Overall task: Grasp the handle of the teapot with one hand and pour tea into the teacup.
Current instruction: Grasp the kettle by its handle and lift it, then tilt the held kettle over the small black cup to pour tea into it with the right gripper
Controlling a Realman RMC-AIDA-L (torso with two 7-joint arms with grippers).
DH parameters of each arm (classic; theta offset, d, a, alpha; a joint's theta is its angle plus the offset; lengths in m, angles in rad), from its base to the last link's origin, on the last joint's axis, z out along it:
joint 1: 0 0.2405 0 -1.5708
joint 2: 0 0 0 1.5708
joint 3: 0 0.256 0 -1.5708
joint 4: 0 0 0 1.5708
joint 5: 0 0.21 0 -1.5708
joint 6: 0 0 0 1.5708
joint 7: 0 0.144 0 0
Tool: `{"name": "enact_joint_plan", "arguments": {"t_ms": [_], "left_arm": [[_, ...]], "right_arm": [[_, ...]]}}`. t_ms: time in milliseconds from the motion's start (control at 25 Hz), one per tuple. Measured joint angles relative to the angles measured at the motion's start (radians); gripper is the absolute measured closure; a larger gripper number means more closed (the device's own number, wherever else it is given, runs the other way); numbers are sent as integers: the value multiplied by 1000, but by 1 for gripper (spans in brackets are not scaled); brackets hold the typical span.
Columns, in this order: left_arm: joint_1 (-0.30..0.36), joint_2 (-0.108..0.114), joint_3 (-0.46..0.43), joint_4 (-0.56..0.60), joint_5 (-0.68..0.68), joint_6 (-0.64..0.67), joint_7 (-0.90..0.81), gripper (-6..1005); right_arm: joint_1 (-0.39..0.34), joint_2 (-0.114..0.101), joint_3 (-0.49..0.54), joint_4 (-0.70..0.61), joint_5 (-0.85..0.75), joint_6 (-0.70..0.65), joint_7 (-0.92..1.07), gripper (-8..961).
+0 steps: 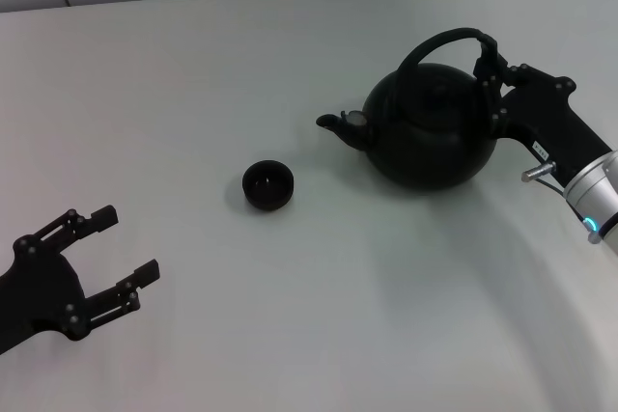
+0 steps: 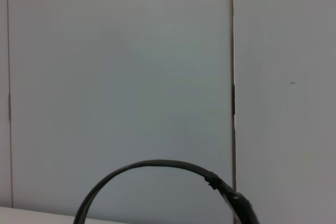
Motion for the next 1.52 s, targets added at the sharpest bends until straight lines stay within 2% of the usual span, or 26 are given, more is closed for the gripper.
{"name": "enact_joint_plan", "arguments": {"t_ms": [40, 320, 520, 920, 1200, 1520], "left_arm": [[0, 0, 0, 0, 0, 0, 0, 184], [5, 0, -9, 2, 1, 9, 0, 185], [8, 0, -9, 5, 1, 11, 0, 185], [8, 1, -10, 6, 1, 18, 0, 184], [8, 1, -20, 6, 1, 22, 0, 184], [8, -2, -23, -1, -3, 24, 2, 185]], "right_arm": [[0, 0, 0, 0, 0, -1, 0, 862], [-1, 0, 8, -4, 0, -16, 0, 862], [-6, 2, 13, -10, 7, -79, 8, 863], [-8, -2, 10, -95, 5, -115, 113, 863], [7, -3, -1, -125, -16, -85, 138, 862], [71, -6, -3, -295, -209, 47, 324, 862]]}}
